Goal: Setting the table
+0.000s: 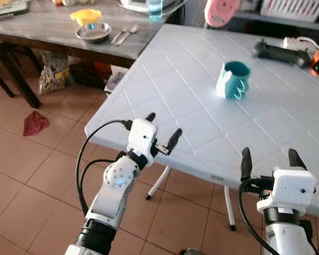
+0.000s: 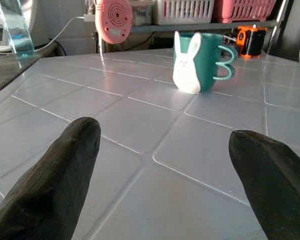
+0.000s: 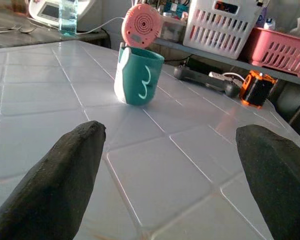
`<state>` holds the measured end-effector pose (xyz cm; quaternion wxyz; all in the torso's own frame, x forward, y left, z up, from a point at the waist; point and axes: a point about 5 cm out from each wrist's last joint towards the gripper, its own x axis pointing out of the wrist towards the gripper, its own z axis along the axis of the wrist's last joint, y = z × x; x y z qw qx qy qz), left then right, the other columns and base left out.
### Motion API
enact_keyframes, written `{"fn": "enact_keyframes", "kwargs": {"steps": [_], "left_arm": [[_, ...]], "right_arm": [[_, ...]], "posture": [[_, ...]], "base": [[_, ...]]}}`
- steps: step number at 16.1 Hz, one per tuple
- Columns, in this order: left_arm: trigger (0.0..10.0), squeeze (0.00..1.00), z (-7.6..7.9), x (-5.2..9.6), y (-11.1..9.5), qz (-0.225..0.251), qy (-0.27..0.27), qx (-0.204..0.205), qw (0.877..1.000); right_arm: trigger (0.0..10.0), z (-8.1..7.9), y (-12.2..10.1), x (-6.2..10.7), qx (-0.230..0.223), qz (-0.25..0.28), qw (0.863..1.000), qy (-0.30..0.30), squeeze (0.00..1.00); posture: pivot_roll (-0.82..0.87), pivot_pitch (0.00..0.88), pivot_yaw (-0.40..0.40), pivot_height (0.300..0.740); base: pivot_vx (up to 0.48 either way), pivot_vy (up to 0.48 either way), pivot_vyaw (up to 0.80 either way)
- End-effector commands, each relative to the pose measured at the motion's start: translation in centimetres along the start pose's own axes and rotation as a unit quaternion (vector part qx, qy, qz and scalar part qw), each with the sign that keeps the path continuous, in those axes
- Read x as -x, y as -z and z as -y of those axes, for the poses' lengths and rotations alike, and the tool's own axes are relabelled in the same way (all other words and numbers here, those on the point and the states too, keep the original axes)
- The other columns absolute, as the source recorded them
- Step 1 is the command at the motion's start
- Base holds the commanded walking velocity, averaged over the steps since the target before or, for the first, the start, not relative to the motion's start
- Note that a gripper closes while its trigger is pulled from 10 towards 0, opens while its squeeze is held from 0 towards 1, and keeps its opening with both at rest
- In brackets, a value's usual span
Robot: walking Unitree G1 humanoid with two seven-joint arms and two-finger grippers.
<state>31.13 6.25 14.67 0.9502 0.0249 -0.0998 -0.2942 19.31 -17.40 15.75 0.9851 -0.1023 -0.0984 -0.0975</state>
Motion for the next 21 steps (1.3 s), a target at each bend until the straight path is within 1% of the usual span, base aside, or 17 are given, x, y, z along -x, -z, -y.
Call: {"fn": "enact_keyframes", "kwargs": {"steps": [1, 3, 9, 10, 16, 19, 21], "left_arm": [[10.0, 0.0, 0.0, 0.1, 0.0, -0.001, 0.001, -0.004, 1.0], [10.0, 0.0, 0.1, 0.0, -0.1, 0.001, 0.003, -0.004, 1.0], [10.0, 0.0, 0.1, 0.1, 0.0, -0.001, 0.002, -0.004, 1.0], [10.0, 0.0, 0.0, 0.1, 0.2, -0.008, -0.004, 0.001, 1.0], [10.0, 0.0, 0.0, 0.2, 0.2, -0.008, 0.0, -0.003, 1.0], [10.0, 0.0, -0.3, 0.0, 0.1, -0.001, -0.02, 0.003, 1.0], [10.0, 0.0, -0.6, -0.5, 0.1, 0.001, -0.044, -0.001, 0.999]], "right_arm": [[10.0, 0.1, -0.1, 0.0, 0.006, 0.002, 1.0, 0.0, 0.0], [10.0, 0.1, -0.1, 0.0, 0.007, 0.002, 1.0, 0.001, 0.0], [10.0, 0.0, -0.1, -0.1, 0.007, 0.002, 1.0, -0.003, 0.0], [10.0, -0.1, 0.0, 0.0, 0.005, 0.001, 1.0, -0.004, 0.0], [10.0, -0.3, 0.0, -0.1, 0.004, 0.001, 1.0, -0.005, 0.0], [10.0, -0.3, -0.1, -0.4, 0.004, 0.006, 1.0, -0.005, 0.0], [10.0, 0.1, -0.3, -1.1, 0.006, 0.014, 1.0, 0.004, 0.0]], "posture": [[-0.04, 0.167, 0.025, 0.714], [-0.04, 0.167, 0.022, 0.714], [-0.03, 0.164, 0.021, 0.714], [-0.03, 0.163, 0.022, 0.714], [-0.03, 0.165, 0.026, 0.714], [-0.03, 0.17, 0.025, 0.714], [-0.04, 0.174, 0.023, 0.714]], "base": [[0.262, 0.0, 0.0], [0.261, 0.0, 0.0], [0.31, 0.0, -0.8], [0.0, 0.0, -0.61], [0.0, 0.0, 0.0], [0.0, 0.0, 0.0], [0.0, 0.0, 0.0]]}}
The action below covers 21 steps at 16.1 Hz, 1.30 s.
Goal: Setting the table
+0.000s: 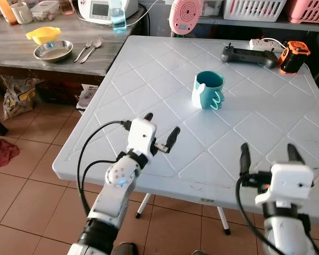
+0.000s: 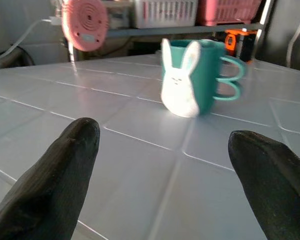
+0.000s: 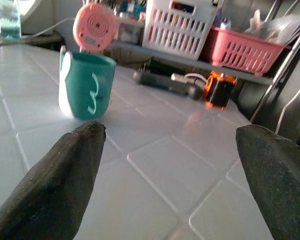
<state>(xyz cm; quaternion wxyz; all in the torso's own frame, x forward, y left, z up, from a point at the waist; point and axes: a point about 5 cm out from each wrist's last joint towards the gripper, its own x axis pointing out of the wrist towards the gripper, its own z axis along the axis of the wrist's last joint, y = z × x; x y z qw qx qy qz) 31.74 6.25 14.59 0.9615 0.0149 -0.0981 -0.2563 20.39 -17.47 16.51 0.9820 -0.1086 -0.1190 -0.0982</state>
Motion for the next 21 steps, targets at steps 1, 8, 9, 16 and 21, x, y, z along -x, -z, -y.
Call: {"fn": "enact_keyframes", "kwargs": {"steps": [1, 8, 9, 16, 21], "left_arm": [[10.0, 0.0, -0.6, -0.3, -0.3, 0.007, -0.022, -0.008, 1.0], [10.0, 0.0, -3.1, 1.9, 0.6, -0.022, -0.036, -0.038, 0.998], [10.0, 0.0, -3.2, 2.4, 0.8, -0.028, -0.034, -0.041, 0.998], [10.0, 0.0, -2.8, 4.1, 0.4, -0.038, -0.003, -0.034, 0.999], [10.0, 0.0, -2.8, 4.5, 0.1, -0.047, 0.01, -0.04, 0.998]], "right_arm": [[10.0, 0.5, 0.0, -0.3, 0.004, -0.001, 1.0, 0.005, 0.0], [10.0, -0.2, 1.0, -3.1, -0.066, -0.025, 0.997, -0.043, 0.0], [10.0, -0.3, 1.1, -4.0, -0.069, -0.022, 0.996, -0.059, 0.0], [10.0, 1.2, 2.6, -9.0, -0.082, -0.027, 0.989, -0.12, 0.0], [10.0, 0.6, 2.2, -12.4, -0.097, -0.012, 0.983, -0.159, 0.0]], "posture": [[-0.04, 0.18, 0.017, 0.714], [-0.01, 0.208, 0.029, 0.714], [-0.01, 0.212, 0.031, 0.714], [0.06, 0.254, 0.043, 0.714], [0.1, 0.275, 0.063, 0.714]], "base": [[0.0, 0.0, 0.0], [0.0, 0.0, 0.0], [0.0, 0.0, 0.0], [0.0, 0.0, 0.0], [0.0, 0.0, 0.0]]}}
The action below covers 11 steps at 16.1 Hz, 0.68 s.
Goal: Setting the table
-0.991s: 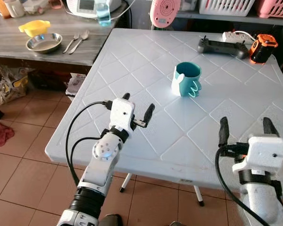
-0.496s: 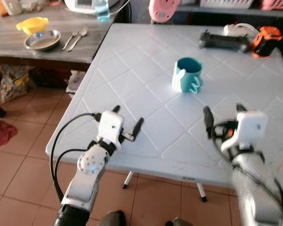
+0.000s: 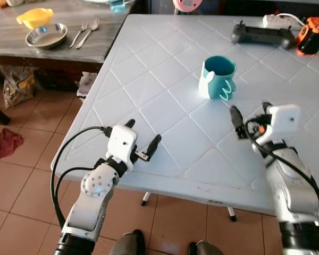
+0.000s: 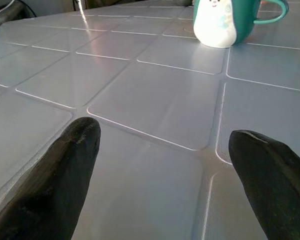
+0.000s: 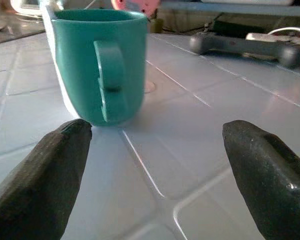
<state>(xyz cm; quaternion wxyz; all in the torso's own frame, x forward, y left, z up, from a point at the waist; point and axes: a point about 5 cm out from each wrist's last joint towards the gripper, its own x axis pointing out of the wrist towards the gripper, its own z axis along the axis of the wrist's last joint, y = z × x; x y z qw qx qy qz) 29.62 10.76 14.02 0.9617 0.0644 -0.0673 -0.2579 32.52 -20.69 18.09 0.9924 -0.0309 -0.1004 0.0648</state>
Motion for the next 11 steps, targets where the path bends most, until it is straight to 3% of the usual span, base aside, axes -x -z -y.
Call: {"fn": "enact_keyframes", "kwargs": {"steps": [1, 5, 11], "left_arm": [[10.0, 0.0, 0.2, 0.5, 0.0, -0.006, 0.006, 0.0, 1.0], [10.0, 0.0, 0.2, 0.8, -0.1, -0.01, 0.007, -0.001, 1.0], [10.0, 0.0, 0.2, 1.3, -0.4, -0.015, 0.0, 0.0, 1.0]], "right_arm": [[10.0, -0.4, 0.0, -0.6, -0.006, 0.003, 1.0, -0.018, 0.0], [10.0, -1.1, -0.8, -2.4, -0.025, 0.017, 0.998, -0.05, 0.0], [10.0, -1.4, -1.8, -4.7, -0.018, 0.045, 0.996, -0.073, 0.0]], "posture": [[0.11, 0.279, 0.066, 0.714], [0.12, 0.284, 0.059, 0.714], [0.14, 0.283, 0.042, 0.714]], "base": [[0.0, 0.0, 0.0], [0.0, 0.0, 0.0], [0.0, 0.0, 0.0]]}}
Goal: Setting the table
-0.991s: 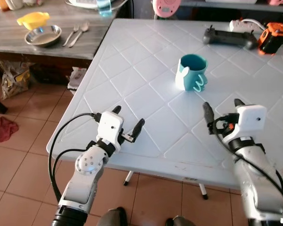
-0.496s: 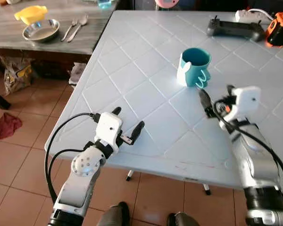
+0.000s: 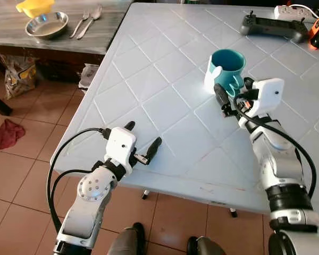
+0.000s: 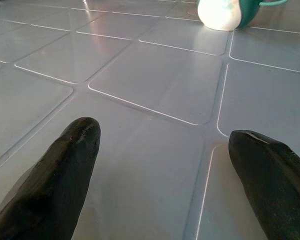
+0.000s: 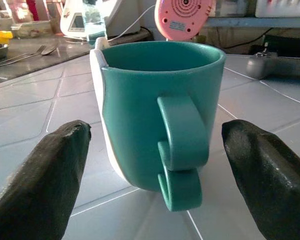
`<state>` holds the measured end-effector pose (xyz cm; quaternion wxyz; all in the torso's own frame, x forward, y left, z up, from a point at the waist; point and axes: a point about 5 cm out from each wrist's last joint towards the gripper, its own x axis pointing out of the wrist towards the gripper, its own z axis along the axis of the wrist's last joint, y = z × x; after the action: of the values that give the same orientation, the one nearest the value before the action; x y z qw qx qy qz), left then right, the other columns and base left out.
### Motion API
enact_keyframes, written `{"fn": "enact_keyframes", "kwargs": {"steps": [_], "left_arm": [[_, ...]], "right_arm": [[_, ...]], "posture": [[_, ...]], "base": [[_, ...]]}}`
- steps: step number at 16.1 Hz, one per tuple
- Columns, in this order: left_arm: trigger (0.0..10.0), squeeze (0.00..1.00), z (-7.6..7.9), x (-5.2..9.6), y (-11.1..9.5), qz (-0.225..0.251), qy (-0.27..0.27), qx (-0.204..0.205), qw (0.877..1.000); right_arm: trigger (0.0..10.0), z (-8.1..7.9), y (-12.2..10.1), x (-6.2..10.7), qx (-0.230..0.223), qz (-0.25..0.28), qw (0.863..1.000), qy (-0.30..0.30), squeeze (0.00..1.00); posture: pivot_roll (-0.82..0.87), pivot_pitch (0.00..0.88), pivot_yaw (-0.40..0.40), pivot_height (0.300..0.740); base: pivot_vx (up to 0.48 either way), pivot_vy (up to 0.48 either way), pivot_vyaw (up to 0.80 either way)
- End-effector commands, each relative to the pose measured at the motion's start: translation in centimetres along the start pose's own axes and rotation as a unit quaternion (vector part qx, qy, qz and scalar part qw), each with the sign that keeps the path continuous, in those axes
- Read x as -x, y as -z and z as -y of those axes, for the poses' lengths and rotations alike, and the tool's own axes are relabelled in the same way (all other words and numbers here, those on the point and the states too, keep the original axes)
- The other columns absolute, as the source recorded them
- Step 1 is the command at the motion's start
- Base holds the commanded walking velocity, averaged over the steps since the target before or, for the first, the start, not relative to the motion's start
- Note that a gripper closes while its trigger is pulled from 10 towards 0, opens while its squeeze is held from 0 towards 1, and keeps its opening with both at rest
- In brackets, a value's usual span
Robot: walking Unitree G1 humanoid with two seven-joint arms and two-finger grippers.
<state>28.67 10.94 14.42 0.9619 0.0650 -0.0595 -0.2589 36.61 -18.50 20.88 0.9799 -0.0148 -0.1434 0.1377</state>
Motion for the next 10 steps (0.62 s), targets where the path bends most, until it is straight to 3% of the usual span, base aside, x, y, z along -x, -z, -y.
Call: {"fn": "enact_keyframes", "kwargs": {"steps": [1, 2, 10], "left_arm": [[10.0, 0.0, 0.0, 0.4, 0.1, -0.008, -0.004, -0.002, 1.0], [10.0, 0.0, 0.0, 0.4, 0.1, -0.008, -0.005, -0.002, 1.0], [10.0, 0.0, 0.1, 0.3, 0.0, -0.009, -0.007, -0.003, 1.0]], "right_arm": [[2.1, 0.0, 0.1, -0.1, -0.002, 0.002, 1.0, -0.007, 0.0], [0.0, -0.2, 0.0, -0.6, -0.003, 0.008, 1.0, -0.011, 0.0], [0.0, -1.1, 0.0, -1.0, -0.01, 0.02, 0.999, -0.025, 0.0]], "posture": [[0.15, 0.28, 0.039, 0.714], [0.15, 0.279, 0.038, 0.714], [0.14, 0.274, 0.032, 0.714]], "base": [[0.0, 0.0, 0.0], [0.0, 0.0, 0.0], [0.0, 0.0, 0.0]]}}
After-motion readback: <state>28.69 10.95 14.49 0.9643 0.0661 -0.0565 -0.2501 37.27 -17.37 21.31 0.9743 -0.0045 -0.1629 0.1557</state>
